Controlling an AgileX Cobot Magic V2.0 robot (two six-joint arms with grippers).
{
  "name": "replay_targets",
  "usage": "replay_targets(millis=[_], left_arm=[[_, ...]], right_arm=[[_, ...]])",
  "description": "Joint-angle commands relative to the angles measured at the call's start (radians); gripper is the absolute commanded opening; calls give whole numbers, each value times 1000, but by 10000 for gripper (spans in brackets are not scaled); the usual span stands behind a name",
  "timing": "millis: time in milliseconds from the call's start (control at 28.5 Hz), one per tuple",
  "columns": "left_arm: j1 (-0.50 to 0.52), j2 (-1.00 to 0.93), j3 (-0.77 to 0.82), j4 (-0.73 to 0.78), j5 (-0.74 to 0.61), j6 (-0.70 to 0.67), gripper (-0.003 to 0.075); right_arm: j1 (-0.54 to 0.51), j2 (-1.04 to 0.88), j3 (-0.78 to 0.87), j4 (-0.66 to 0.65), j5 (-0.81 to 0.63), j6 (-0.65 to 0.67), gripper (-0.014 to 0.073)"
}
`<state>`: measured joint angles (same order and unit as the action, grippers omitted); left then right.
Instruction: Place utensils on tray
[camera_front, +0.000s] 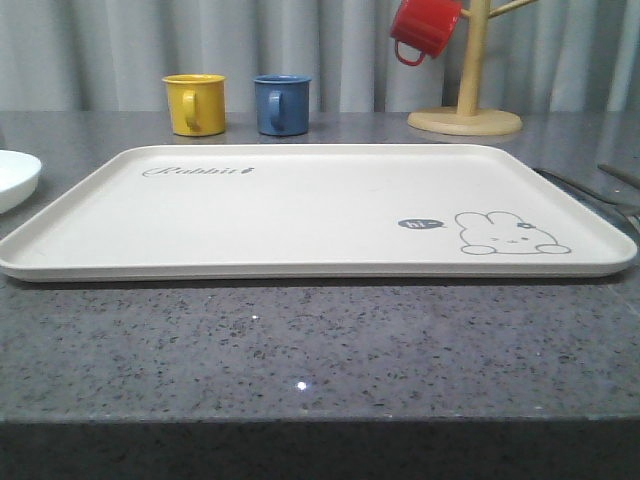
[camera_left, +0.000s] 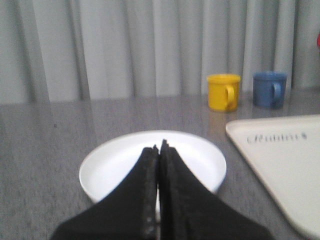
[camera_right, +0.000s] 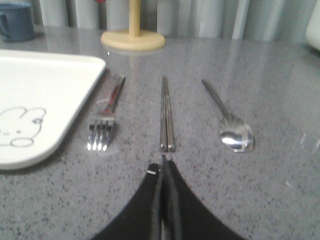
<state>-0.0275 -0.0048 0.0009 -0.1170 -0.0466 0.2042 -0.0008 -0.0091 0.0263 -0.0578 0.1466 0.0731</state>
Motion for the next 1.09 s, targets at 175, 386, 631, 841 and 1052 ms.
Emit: replay_targets(millis=[175,386,631,841,1052], left_arm=[[3,-1,-202,-10,-109,-12,-18],[3,165,-428,29,127,-12,-18],[3,349,-526,46,191,-12,-18],[3,397,-528,46,187,-12,-18],[3,397,-528,46,185,-12,11]], right_arm=[[-6,-19,-229,0,-32,-6,-68],[-6,91,-496,-1,162,-6,-68],[-6,251,-587,-1,204,-6,-68],[-6,310,-588,0,215,-6,-68],[-6,310,-588,0,211,-6,-23]])
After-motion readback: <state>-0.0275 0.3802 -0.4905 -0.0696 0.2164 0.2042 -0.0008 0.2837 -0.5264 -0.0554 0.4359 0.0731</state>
